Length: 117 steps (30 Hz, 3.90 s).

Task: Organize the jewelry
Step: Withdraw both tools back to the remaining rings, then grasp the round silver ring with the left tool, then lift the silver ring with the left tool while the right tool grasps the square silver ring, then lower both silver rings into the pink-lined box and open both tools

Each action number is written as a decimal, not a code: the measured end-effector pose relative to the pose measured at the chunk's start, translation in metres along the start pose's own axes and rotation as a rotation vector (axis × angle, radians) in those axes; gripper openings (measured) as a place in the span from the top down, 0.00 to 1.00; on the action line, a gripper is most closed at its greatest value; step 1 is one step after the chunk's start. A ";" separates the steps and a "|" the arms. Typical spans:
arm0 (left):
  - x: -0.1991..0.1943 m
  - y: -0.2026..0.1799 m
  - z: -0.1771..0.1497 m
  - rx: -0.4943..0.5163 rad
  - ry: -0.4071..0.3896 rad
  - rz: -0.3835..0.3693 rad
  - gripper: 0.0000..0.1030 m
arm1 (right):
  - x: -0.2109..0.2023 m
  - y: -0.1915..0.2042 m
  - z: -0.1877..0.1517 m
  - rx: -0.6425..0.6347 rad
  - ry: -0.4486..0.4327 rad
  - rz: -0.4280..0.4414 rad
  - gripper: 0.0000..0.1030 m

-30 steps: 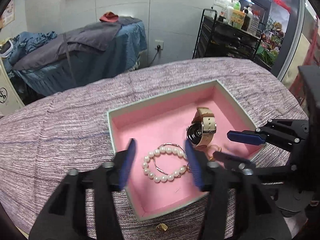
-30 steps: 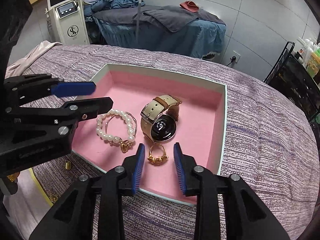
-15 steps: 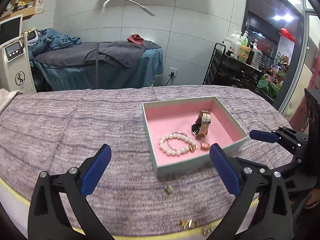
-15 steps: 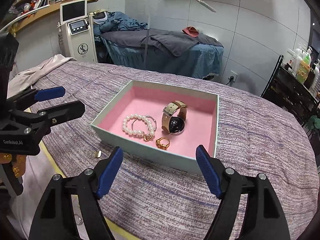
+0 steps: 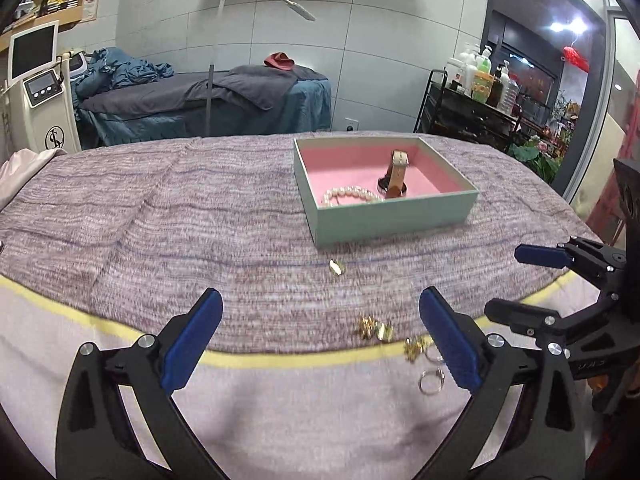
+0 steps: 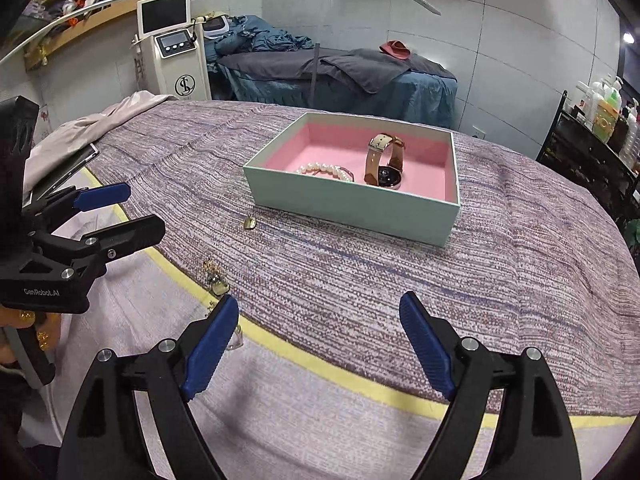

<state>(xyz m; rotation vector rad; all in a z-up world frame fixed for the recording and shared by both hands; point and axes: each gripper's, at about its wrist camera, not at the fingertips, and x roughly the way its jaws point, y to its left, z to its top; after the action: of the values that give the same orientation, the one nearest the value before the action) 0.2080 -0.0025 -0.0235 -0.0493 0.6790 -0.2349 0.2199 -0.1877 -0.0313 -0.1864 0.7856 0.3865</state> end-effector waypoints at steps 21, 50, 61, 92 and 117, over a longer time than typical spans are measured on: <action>-0.009 -0.025 -0.053 0.040 0.074 -0.004 0.06 | -0.005 0.010 -0.042 0.030 0.057 0.026 0.27; 0.018 -0.059 -0.052 0.147 0.165 -0.138 0.81 | 0.010 0.020 -0.030 -0.014 0.117 0.090 0.48; 0.011 -0.037 -0.057 0.088 0.163 -0.110 0.81 | 0.037 0.048 -0.013 -0.109 0.166 0.127 0.64; 0.017 -0.036 -0.003 0.124 0.117 -0.172 0.81 | 0.012 0.006 0.010 -0.054 0.094 0.137 0.83; 0.166 -0.035 0.127 0.090 0.268 -0.147 0.81 | 0.094 -0.061 0.112 0.043 0.112 -0.002 0.83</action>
<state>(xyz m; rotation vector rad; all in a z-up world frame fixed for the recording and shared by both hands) 0.4060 -0.0785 -0.0232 0.0190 0.9317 -0.4179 0.3775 -0.1839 -0.0196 -0.1698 0.9031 0.3592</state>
